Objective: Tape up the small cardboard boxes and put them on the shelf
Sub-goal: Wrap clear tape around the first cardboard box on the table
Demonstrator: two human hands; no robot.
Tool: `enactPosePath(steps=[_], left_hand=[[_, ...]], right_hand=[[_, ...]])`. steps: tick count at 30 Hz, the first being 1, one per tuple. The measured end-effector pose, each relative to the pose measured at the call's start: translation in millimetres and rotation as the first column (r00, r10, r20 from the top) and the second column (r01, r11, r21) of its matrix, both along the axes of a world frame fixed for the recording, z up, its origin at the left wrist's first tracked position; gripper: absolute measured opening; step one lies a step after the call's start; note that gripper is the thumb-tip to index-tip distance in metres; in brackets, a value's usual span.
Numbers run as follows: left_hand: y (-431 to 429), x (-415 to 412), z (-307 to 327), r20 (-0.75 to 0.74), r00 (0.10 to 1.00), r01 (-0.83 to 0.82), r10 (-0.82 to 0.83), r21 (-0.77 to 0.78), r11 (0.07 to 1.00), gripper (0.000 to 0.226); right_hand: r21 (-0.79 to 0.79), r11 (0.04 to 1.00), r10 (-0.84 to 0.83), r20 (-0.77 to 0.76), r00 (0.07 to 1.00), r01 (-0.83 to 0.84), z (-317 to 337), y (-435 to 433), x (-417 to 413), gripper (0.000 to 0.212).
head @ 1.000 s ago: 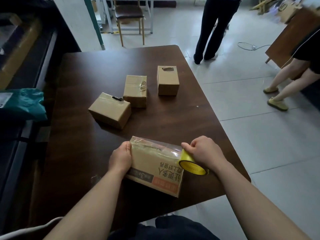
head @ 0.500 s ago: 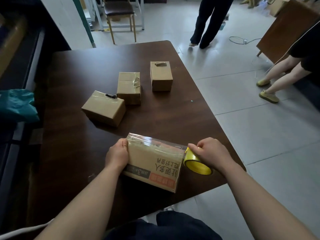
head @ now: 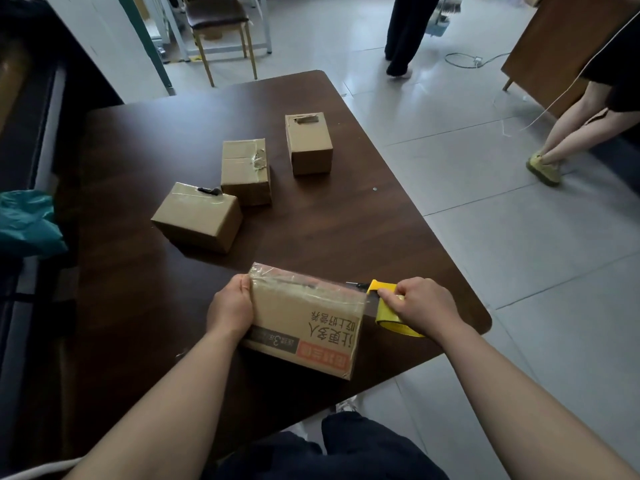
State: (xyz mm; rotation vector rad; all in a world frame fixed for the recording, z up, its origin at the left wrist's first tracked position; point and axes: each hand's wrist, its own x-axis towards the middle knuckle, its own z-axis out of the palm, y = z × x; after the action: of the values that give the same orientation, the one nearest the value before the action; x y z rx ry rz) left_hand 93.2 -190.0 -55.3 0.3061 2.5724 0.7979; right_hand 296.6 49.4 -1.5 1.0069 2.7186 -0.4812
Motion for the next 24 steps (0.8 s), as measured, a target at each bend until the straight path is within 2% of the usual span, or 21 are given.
enactPosePath(steps=[17, 22, 24], left_hand=[[1, 2, 3, -0.022, 1.000, 0.001, -0.002, -0.011, 1.000, 0.037], [2, 3, 3, -0.040, 0.999, 0.019, -0.021, -0.055, 0.998, 0.040], [5, 4, 6, -0.064, 0.997, 0.038, -0.046, -0.123, 0.992, 0.043]], right_hand=[[0.046, 0.999, 0.011, 0.003, 1.000, -0.012, -30, -5, 5, 0.046], [0.032, 0.999, -0.005, -0.001, 1.000, 0.005, -44, -10, 4, 0.049], [-0.006, 1.000, -0.026, -0.015, 1.000, 0.026, -48, -14, 1, 0.048]])
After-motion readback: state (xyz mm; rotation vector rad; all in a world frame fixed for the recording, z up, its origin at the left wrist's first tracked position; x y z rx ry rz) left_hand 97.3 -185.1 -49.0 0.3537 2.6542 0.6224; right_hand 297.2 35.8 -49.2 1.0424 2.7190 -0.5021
